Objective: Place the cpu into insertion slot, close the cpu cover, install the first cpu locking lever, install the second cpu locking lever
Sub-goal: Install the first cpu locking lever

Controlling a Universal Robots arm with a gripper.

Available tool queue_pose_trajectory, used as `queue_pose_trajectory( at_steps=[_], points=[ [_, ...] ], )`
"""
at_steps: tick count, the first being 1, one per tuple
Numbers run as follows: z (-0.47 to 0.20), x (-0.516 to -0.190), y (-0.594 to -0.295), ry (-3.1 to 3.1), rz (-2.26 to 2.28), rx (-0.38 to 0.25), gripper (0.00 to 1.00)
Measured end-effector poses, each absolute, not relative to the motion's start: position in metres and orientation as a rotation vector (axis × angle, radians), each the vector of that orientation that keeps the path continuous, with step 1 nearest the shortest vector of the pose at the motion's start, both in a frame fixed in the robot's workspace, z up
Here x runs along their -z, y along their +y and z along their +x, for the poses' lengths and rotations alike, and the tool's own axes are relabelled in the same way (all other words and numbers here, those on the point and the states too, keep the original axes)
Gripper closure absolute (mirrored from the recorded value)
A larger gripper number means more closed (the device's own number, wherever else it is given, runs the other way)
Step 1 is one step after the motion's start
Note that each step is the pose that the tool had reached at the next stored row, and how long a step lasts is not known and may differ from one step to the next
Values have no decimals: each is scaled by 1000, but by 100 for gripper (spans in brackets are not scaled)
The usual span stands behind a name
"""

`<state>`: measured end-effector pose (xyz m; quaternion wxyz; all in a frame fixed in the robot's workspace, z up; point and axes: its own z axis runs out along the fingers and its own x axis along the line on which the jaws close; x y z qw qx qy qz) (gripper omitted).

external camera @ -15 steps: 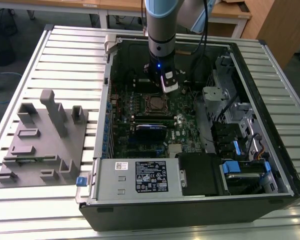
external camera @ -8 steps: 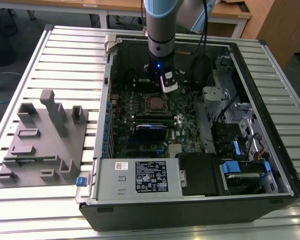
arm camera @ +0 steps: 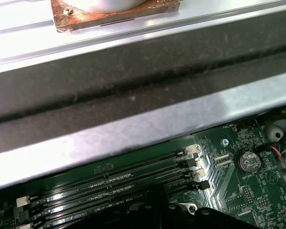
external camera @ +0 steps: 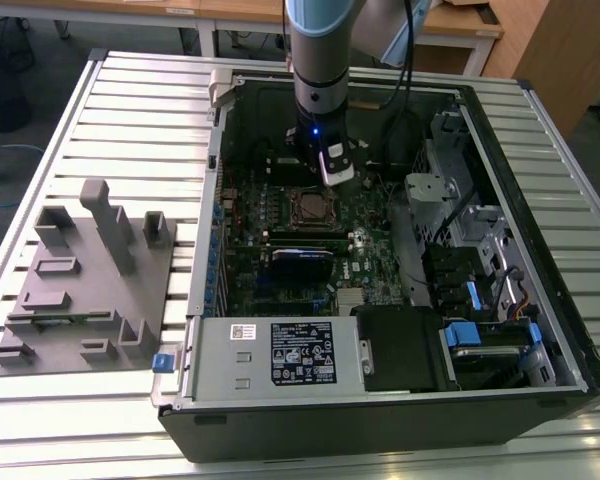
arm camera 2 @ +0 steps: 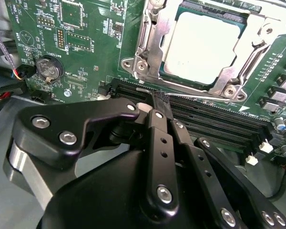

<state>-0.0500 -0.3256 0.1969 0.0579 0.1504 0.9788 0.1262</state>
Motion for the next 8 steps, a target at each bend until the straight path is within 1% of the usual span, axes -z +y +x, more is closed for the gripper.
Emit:
queue_pose_trajectory(
  at_steps=[8],
  points=[
    [-50, -196, -328, 2965, 455, -383, 90]
  ],
)
